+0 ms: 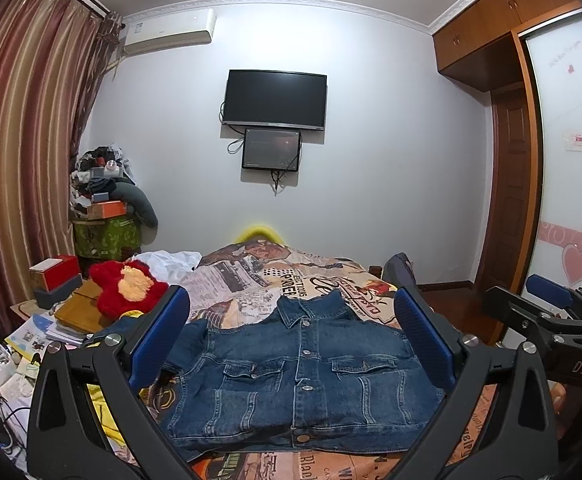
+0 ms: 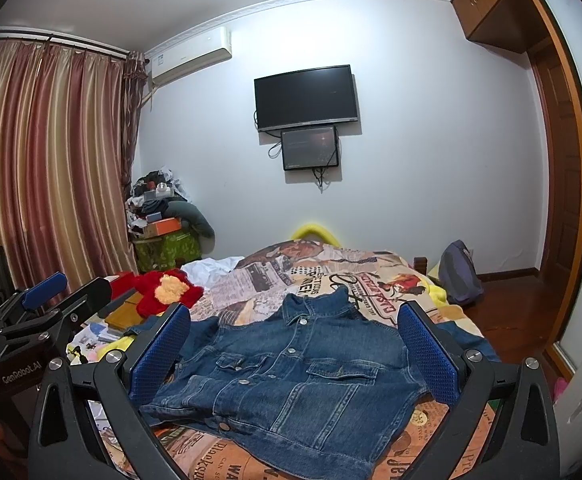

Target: Fold large clothes

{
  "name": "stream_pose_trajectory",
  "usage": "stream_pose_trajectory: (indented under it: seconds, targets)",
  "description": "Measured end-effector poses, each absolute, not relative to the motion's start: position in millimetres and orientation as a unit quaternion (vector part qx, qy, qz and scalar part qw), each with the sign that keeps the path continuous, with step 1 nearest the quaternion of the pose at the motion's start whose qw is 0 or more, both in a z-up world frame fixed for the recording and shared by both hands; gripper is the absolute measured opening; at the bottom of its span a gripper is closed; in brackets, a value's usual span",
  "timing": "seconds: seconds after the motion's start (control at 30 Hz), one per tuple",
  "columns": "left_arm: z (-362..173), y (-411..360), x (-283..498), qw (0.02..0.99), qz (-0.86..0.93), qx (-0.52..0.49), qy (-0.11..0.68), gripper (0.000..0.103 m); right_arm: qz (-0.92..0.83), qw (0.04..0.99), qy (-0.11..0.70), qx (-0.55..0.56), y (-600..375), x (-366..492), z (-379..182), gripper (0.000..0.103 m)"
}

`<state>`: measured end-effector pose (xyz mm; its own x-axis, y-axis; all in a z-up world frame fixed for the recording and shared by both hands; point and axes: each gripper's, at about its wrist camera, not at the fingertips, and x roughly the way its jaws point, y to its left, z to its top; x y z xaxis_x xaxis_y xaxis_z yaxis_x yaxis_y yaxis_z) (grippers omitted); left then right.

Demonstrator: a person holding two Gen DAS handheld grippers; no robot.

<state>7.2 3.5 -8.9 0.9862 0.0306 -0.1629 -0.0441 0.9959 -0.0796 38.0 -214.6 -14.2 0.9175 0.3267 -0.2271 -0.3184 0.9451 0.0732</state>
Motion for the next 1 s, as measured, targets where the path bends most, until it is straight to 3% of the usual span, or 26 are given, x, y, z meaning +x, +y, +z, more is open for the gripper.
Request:
stream_pose_trajectory:
  seconds: [1.0]
  targets:
    - [-7.4,3.2,6.6,0.996,0.019,-0.04,0.081,0.103,0.163,0.98,0.117,0.016,-217.0,40.4,-12.5,0.103]
